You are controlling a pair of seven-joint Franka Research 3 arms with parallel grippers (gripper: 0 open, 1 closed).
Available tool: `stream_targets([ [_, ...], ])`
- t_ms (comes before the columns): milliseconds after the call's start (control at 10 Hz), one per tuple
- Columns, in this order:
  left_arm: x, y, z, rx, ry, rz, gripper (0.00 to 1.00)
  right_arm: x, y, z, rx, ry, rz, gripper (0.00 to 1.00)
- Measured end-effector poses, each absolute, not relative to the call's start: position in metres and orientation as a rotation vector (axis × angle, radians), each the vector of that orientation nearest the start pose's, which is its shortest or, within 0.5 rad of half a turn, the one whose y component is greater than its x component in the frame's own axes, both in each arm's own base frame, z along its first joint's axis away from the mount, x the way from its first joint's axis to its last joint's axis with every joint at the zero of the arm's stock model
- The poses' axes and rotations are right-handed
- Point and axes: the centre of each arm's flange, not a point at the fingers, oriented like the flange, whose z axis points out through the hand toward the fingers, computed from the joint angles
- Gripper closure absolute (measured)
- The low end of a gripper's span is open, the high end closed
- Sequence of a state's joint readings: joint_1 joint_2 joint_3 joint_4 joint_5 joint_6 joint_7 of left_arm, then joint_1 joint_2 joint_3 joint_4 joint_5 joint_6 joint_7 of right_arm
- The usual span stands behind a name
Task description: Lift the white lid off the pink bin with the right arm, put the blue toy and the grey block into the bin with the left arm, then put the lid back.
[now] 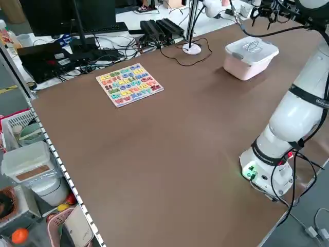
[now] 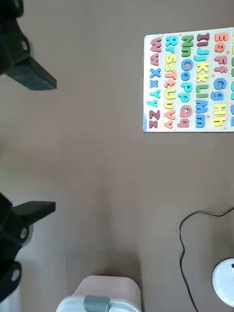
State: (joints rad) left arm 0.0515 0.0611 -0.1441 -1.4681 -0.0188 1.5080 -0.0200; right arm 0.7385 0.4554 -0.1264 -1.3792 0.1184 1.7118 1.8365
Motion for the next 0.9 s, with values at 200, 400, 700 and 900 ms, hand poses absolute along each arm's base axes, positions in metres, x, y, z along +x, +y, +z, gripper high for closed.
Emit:
stream_targets([
  [200,0.565,-0.055,0.634,-3.166,0.125,0.033,0.0,0.55,0.358,0.482,-2.843,1.579,0.236,0.0],
  [400,0.565,-0.055,0.634,-3.156,0.126,0.03,0.0,0.563,0.293,0.514,-2.999,1.255,0.292,0.0],
  [700,0.564,-0.06,0.636,-3.135,0.145,0.022,0.0,0.583,0.19,0.542,-3.115,0.897,0.346,0.0],
  [900,0.563,-0.061,0.636,-3.135,0.149,0.022,0.0,0.586,0.124,0.565,-3.147,0.709,0.353,0.0],
])
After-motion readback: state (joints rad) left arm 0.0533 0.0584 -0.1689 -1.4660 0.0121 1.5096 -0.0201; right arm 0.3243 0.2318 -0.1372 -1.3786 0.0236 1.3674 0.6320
